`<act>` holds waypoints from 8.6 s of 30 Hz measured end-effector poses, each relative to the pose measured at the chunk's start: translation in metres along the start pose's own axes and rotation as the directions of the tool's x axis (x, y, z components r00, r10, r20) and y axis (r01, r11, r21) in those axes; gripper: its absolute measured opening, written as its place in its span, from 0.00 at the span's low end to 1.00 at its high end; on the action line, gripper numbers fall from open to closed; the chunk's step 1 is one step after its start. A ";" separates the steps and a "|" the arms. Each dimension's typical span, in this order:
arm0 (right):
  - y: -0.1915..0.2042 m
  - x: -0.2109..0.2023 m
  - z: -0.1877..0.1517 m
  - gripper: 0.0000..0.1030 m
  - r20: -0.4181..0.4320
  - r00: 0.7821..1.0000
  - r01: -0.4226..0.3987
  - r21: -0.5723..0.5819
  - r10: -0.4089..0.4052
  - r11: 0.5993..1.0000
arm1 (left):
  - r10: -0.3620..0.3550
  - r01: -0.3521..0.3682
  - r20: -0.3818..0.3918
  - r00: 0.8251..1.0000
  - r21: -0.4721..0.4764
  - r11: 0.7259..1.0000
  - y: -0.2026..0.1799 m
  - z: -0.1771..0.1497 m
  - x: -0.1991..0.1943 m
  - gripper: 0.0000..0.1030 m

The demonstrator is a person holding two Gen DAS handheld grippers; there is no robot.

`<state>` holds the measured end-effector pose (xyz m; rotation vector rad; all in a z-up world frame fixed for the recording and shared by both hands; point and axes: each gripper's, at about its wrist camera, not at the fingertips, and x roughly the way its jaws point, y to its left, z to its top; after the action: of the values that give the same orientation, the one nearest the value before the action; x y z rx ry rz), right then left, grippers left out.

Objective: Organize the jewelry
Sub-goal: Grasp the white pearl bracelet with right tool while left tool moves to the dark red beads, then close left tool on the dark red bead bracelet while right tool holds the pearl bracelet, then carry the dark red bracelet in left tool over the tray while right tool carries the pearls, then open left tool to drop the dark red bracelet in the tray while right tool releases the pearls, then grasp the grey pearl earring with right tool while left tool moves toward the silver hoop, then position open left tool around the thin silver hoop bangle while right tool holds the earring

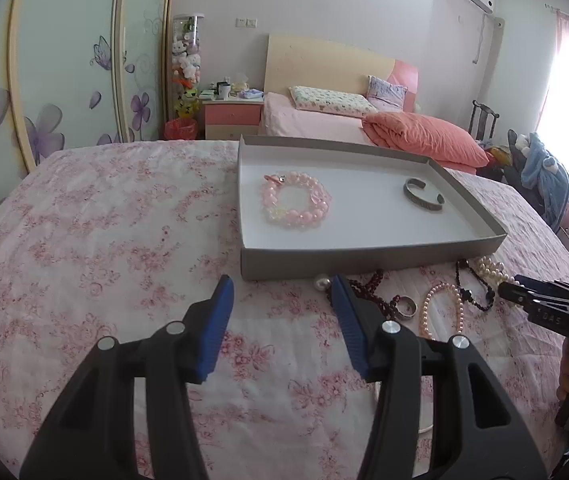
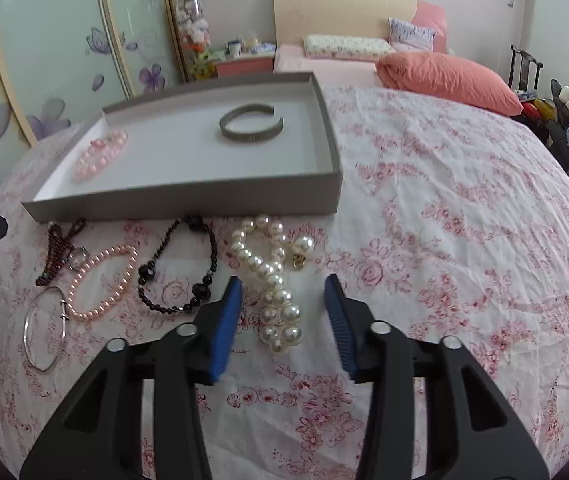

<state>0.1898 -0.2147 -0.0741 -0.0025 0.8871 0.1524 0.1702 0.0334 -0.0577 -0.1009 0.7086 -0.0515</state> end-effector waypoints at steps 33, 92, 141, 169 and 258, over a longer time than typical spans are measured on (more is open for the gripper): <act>0.002 -0.002 -0.002 0.11 -0.001 1.000 -0.016 -0.009 0.016 1.000 | -0.105 0.077 -0.243 0.964 -0.121 0.990 -0.057 0.002 0.063 0.23; 0.010 -0.029 0.006 0.10 0.121 0.991 -0.056 -0.018 0.057 0.998 | -0.193 0.192 0.004 0.981 -0.086 0.977 -0.011 0.013 -0.025 0.05; 0.047 -0.151 0.037 0.10 0.614 0.778 -0.096 -0.089 0.131 0.991 | 0.008 -0.031 0.317 0.948 0.068 0.997 -0.077 0.056 -0.087 0.05; 0.043 -0.007 0.115 0.13 0.354 0.926 -0.136 -0.018 0.134 0.990 | -0.038 0.036 0.094 0.995 0.025 0.999 -0.064 0.101 0.074 0.07; -0.014 0.005 0.010 0.14 0.001 1.000 -0.003 0.049 0.003 0.999 | 0.058 -0.026 -0.221 0.974 0.146 0.989 -0.040 -0.026 0.038 0.68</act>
<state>0.2025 -0.2270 -0.0724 0.0451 0.8895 0.1334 0.1810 -0.0114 -0.0976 0.0580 0.9307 -0.0729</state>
